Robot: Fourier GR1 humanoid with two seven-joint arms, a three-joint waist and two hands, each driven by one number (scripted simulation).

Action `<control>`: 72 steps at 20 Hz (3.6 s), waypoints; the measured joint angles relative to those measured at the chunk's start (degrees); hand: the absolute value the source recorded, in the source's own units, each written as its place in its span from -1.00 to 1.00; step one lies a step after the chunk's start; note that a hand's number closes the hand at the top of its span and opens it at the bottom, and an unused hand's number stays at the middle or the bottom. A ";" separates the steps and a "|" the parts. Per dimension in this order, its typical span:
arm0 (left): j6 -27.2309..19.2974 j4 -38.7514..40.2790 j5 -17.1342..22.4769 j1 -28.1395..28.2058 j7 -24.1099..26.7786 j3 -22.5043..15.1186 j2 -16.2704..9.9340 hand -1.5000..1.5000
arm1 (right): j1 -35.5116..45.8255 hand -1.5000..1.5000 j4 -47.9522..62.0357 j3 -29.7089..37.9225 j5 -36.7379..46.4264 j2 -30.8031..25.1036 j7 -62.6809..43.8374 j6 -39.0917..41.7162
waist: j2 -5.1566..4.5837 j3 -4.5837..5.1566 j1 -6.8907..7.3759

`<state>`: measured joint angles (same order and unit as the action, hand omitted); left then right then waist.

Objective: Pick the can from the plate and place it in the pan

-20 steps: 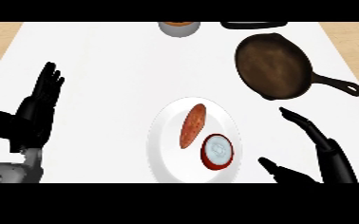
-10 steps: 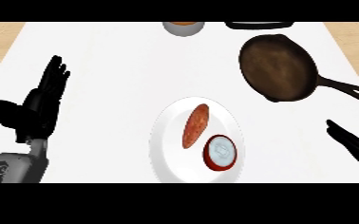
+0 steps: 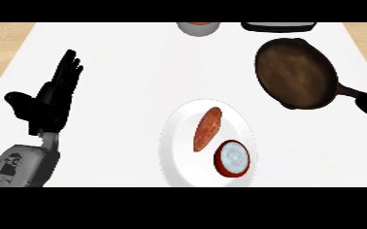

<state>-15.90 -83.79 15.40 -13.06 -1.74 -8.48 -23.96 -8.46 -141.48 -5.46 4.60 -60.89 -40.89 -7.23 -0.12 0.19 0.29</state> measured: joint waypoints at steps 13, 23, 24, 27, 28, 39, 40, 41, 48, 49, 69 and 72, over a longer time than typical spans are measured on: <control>1.60 1.82 -2.10 -0.97 0.64 1.10 2.39 0.00 | 27.87 -1.00 2.23 -22.05 0.74 12.04 -19.58 4.25 | 0.08 -0.03 0.84; 1.90 1.22 -3.42 -0.84 -0.48 2.40 3.18 0.00 | 31.25 -1.00 10.23 -29.49 10.54 21.13 -23.07 5.69 | 0.19 -0.09 0.02; 1.94 0.90 -3.45 -0.35 -0.50 2.57 3.23 0.00 | 30.16 -1.00 10.41 -29.72 11.19 21.16 -22.83 5.85 | 0.20 -0.11 -0.06; 2.22 0.17 -3.83 -0.29 -0.91 2.80 3.47 0.00 | 29.29 -1.00 12.31 -29.44 10.99 22.26 -22.39 6.95 | 0.19 -0.14 -0.14; 2.42 0.29 -3.93 -0.45 -0.95 2.97 3.62 0.00 | 28.67 -1.00 13.29 -29.84 11.64 22.97 -21.78 7.19 | 0.18 -0.14 -0.18; 4.70 0.58 -5.17 -0.58 -1.70 5.26 4.58 0.00 | 26.03 -1.00 19.83 -32.26 14.40 30.44 -19.24 11.91 | 0.15 -0.17 -0.19; 4.91 1.12 -5.33 -0.66 -1.21 5.57 4.84 0.00 | 25.77 -1.00 20.02 -32.40 14.84 30.95 -19.21 12.42 | 0.15 -0.18 -0.23; 4.85 1.75 -5.63 -1.41 -1.39 5.72 5.14 0.00 | 25.97 -1.00 20.49 -33.02 15.74 32.09 -19.44 12.79 | 0.14 -0.17 -0.27; 5.38 0.44 -6.26 -0.99 -2.38 6.36 5.35 0.00 | 27.14 -1.00 25.76 -34.13 17.20 32.58 -19.57 16.66 | 0.16 -0.16 -0.06; 5.09 0.91 -6.78 -0.96 -2.02 6.21 5.74 0.00 | 27.54 -1.00 25.91 -34.68 17.55 33.11 -20.15 17.24 | 0.15 -0.16 -0.11; 6.65 -2.77 -8.85 0.78 -4.43 7.70 7.55 0.00 | 25.46 -1.00 37.14 -35.54 23.71 41.28 -18.20 23.48 | 0.19 -0.18 -0.16; 6.49 -2.56 -9.56 1.35 -3.69 7.79 8.35 0.00 | 25.61 -1.00 40.11 -34.13 23.44 42.03 -16.82 24.94 | 0.14 -0.18 -0.15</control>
<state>-9.41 -86.35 5.84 -11.71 -5.43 -0.70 -15.61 17.15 -101.37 -39.58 28.04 -18.86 -57.72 17.72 0.02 0.01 0.15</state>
